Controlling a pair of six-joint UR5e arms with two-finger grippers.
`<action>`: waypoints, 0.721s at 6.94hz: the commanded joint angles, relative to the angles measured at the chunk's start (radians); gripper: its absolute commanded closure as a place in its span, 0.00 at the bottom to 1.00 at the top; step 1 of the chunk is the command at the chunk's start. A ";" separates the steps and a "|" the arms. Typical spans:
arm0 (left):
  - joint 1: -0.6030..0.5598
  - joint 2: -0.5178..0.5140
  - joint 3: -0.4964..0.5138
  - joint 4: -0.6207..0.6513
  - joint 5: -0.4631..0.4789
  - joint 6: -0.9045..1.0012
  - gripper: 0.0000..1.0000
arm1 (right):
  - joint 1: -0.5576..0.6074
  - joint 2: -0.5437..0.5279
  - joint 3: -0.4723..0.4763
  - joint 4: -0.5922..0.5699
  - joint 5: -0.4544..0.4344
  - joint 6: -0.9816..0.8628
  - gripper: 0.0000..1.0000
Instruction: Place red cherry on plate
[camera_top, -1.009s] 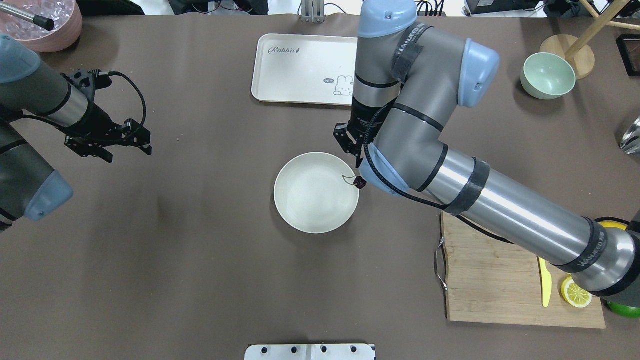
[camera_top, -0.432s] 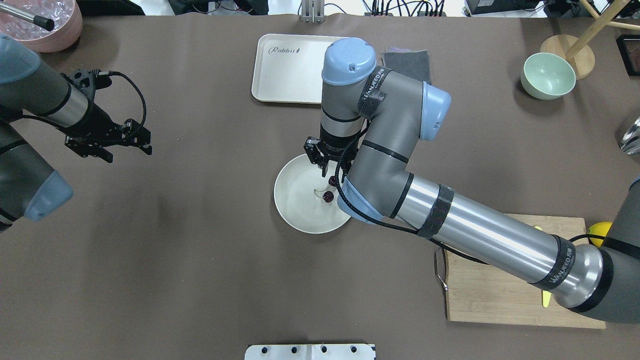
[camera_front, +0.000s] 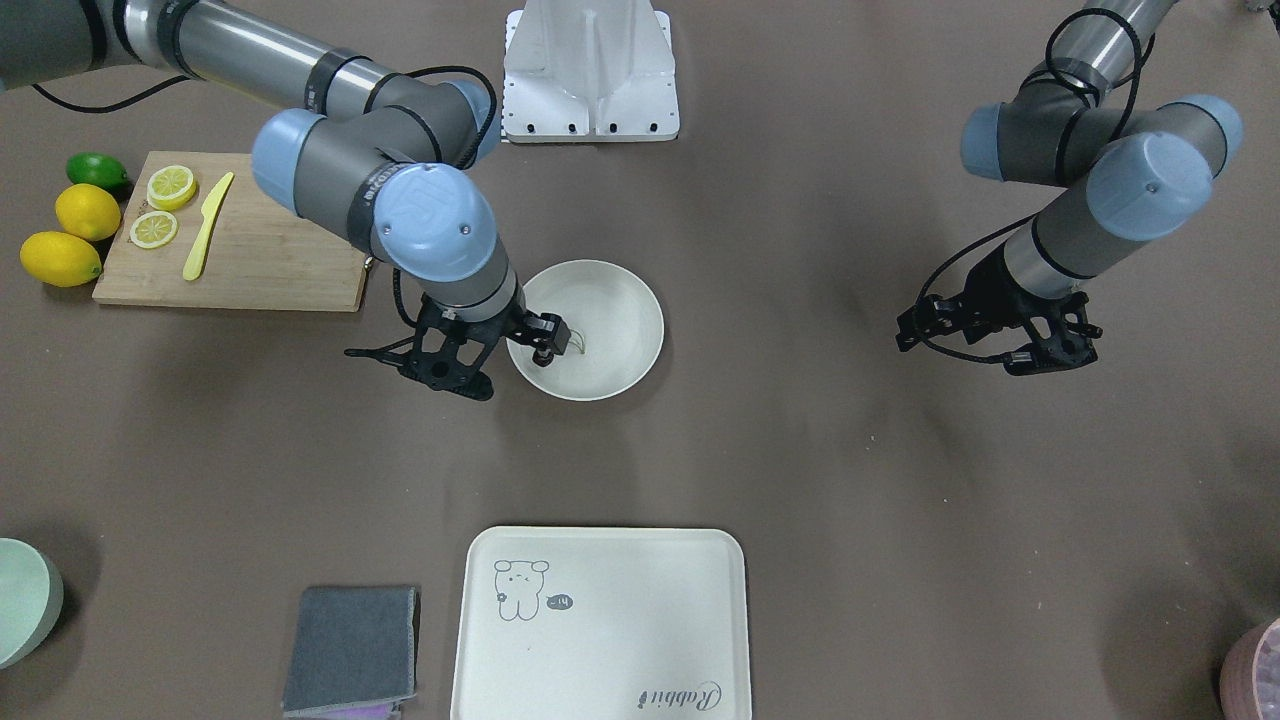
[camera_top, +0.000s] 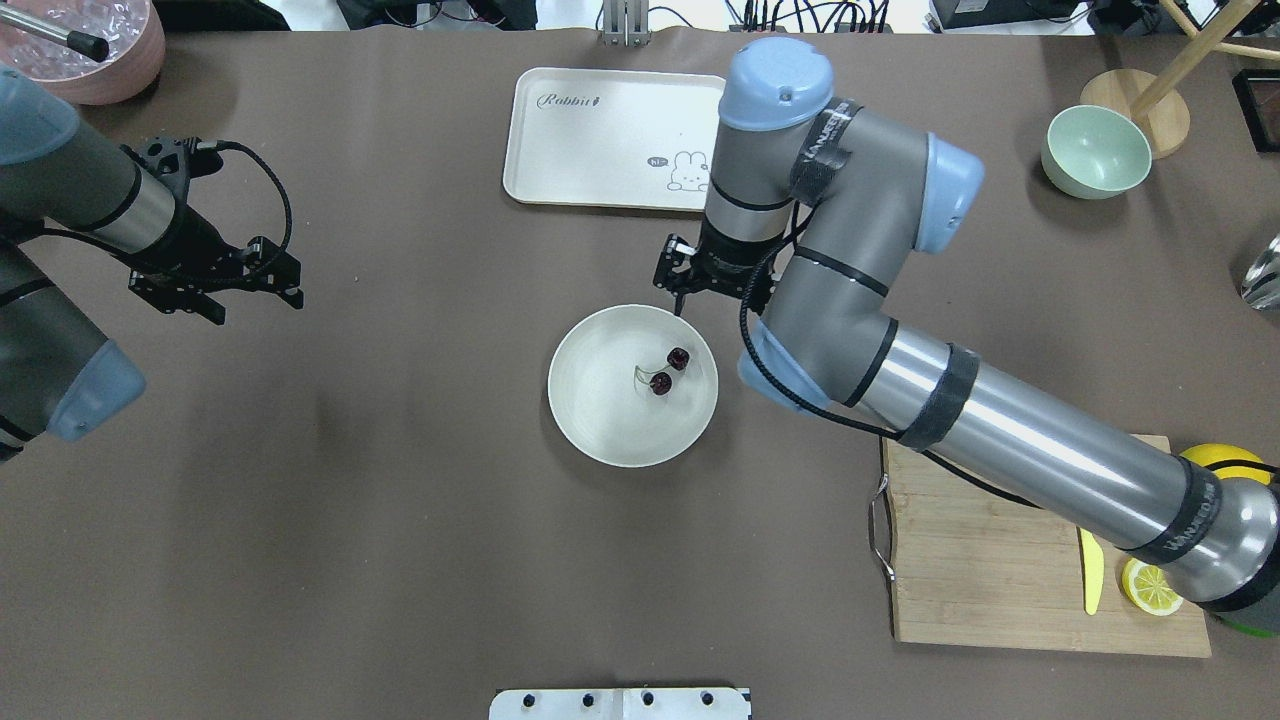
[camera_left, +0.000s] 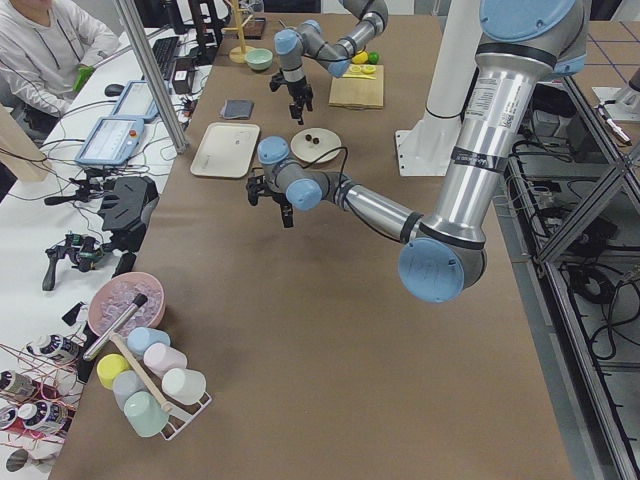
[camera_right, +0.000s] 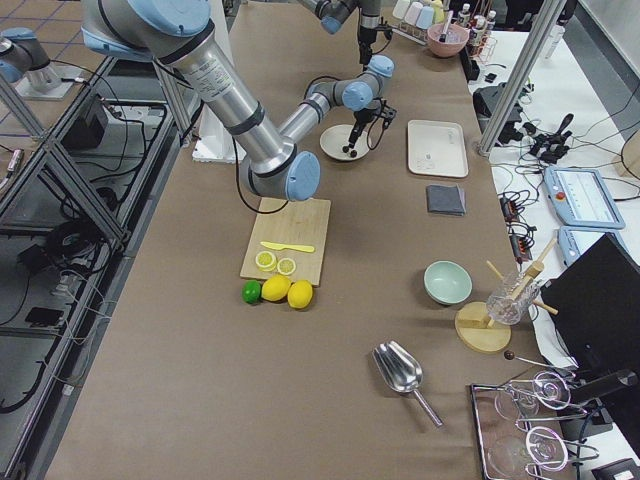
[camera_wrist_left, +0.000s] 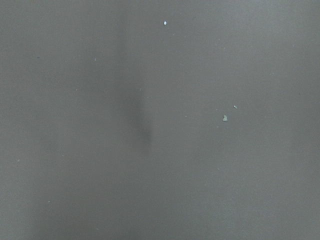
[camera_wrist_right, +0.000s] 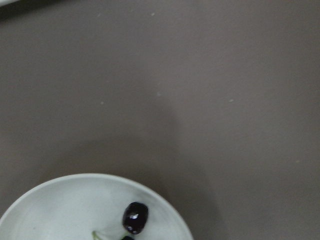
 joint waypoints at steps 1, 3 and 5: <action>-0.002 0.002 0.000 0.000 -0.001 0.002 0.02 | 0.113 -0.102 0.147 -0.214 0.029 -0.291 0.00; -0.035 0.005 0.005 0.006 -0.010 0.049 0.02 | 0.240 -0.244 0.197 -0.269 0.028 -0.607 0.00; -0.200 0.028 0.081 0.072 -0.112 0.386 0.02 | 0.375 -0.370 0.199 -0.268 0.025 -0.891 0.00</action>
